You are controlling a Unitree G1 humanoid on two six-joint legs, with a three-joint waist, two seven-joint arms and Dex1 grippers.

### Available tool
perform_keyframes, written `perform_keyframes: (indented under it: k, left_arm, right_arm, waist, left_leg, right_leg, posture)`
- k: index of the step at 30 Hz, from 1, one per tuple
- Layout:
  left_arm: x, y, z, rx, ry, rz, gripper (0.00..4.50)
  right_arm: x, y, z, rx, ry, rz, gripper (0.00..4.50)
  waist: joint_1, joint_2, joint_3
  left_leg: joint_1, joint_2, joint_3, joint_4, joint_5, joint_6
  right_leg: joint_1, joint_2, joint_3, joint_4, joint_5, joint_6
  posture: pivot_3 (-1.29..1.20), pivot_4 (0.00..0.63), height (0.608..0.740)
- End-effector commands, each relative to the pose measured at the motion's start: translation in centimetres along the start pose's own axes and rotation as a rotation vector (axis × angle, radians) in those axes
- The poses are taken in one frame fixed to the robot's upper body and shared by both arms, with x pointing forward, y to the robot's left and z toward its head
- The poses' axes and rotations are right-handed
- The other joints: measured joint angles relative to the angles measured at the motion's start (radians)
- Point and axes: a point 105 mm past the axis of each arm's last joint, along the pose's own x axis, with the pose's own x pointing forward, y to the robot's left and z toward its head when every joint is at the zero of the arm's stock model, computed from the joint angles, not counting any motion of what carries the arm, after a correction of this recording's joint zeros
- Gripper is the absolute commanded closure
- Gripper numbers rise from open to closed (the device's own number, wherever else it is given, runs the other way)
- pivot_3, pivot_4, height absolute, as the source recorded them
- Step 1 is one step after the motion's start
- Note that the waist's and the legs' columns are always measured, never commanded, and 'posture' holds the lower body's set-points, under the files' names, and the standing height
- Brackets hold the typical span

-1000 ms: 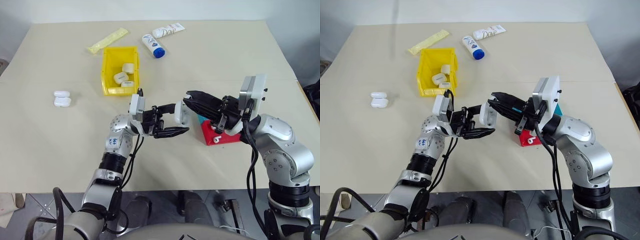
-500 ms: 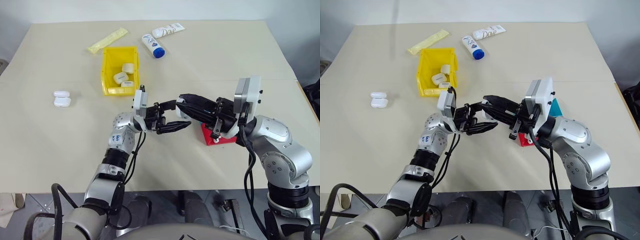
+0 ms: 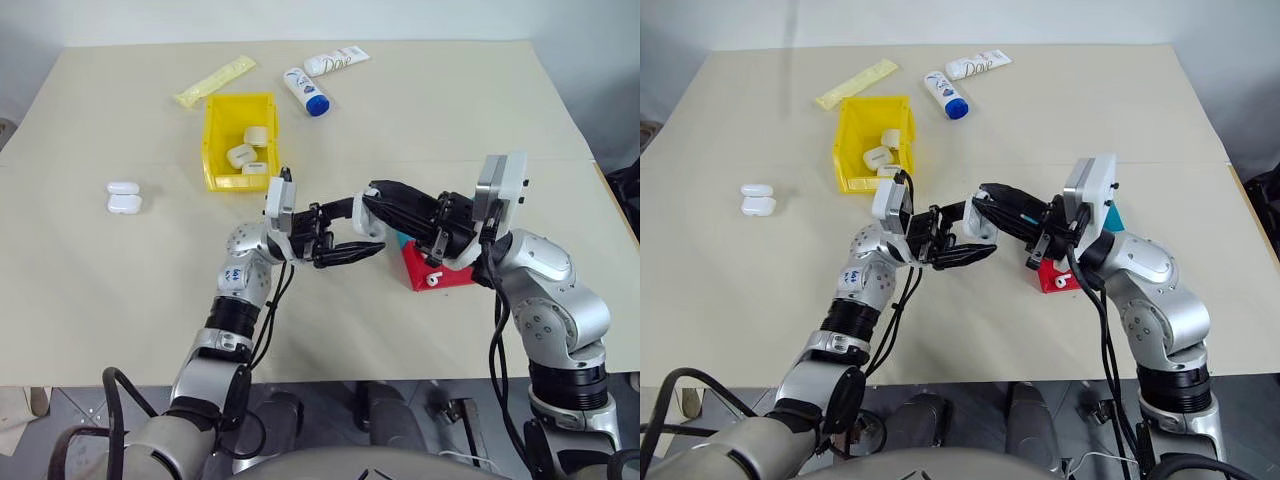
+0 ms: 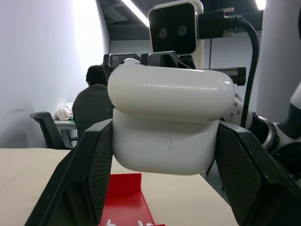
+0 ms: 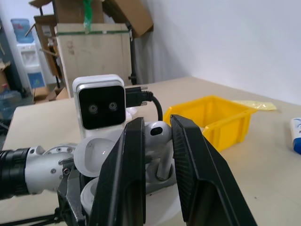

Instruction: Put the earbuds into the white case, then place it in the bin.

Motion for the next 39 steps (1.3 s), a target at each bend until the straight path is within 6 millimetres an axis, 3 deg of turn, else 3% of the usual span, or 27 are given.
perform_keyframes:
  k: [1, 11, 27, 39]
  left_arm:
    - [1.2, -0.5, 1.5, 0.055, -0.051, -0.062, 1.67]
    - [1.1, 0.5, 1.9, 0.092, -0.056, -0.020, 1.67]
    - [0.1, 1.1, 2.1, 0.125, -0.036, 0.000, 1.67]
    - [-0.9, 0.9, 1.3, 0.117, 0.005, 0.012, 1.67]
  right_arm:
    - [0.0, 0.1, -0.9, 0.018, 0.003, 0.000, 4.07]
    - [-1.3, 1.7, -3.2, 0.020, 0.150, 0.060, 4.07]
    - [-1.9, 1.2, -2.0, -0.053, 0.289, 0.137, 4.07]
    - [-1.7, 0.5, 1.1, -0.151, 0.273, 0.101, 0.07]
  waist:
    - [0.000, 0.000, 0.000]
    - [0.001, 0.000, 0.000]
    - [0.002, 0.000, 0.000]
    - [0.007, 0.000, 0.000]
  left_leg:
    - [0.000, 0.000, 0.000, 0.000, 0.000, 0.000]
    - [0.000, 0.000, 0.000, 0.000, 0.000, 0.000]
    - [0.000, 0.000, 0.000, 0.000, 0.000, 0.000]
    - [-0.001, 0.000, 0.000, 0.001, 0.000, 0.000]
  right_leg:
    - [0.000, 0.000, 0.000, 0.000, 0.000, 0.000]
    - [0.000, 0.000, 0.000, 0.000, 0.000, 0.000]
    - [0.000, 0.000, 0.000, -0.001, 0.000, 0.000]
    - [0.000, -0.001, 0.000, -0.001, 0.000, 0.000]
  posture:
    - [0.00, 0.150, 0.740]
    - [0.00, 0.150, 0.740]
    - [0.00, 0.150, 0.740]
    - [0.00, 0.150, 0.740]
